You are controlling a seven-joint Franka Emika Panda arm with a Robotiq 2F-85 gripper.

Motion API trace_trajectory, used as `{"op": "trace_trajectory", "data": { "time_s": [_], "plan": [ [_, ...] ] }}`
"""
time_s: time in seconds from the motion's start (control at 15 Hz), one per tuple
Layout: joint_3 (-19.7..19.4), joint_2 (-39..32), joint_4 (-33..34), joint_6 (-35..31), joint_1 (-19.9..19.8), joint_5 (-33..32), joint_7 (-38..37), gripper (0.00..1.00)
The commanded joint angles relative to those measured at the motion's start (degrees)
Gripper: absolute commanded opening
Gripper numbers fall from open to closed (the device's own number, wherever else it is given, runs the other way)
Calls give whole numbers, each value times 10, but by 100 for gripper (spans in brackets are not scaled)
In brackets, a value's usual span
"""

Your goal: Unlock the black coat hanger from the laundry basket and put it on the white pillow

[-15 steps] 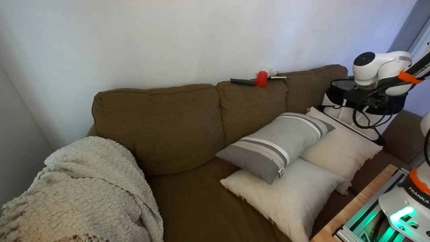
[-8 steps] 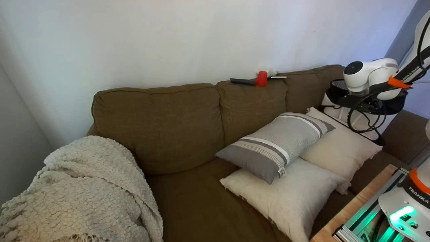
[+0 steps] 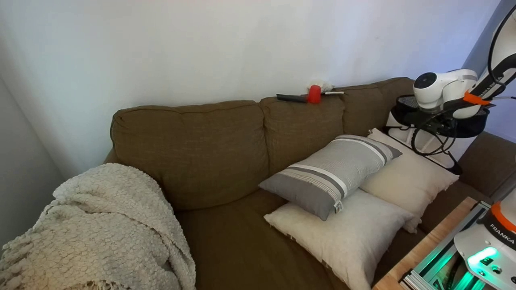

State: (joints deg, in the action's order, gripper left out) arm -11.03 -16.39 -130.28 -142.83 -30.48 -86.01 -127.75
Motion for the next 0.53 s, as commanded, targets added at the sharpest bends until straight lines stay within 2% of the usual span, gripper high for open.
{"op": "trace_trajectory", "data": {
  "time_s": [0.0, 0.2, 0.27, 0.33, 0.47],
  "plan": [
    [-43, -37, 35, -36, 18, -13, -36, 94],
    [-60, -54, 53, -52, 20, -12, -38, 90],
    [-63, -60, 58, -55, 21, -12, -37, 83],
    [-66, -64, 62, -56, 20, -11, -38, 67],
    [-72, -68, 66, -61, 17, -10, -38, 56]
  ]
}}
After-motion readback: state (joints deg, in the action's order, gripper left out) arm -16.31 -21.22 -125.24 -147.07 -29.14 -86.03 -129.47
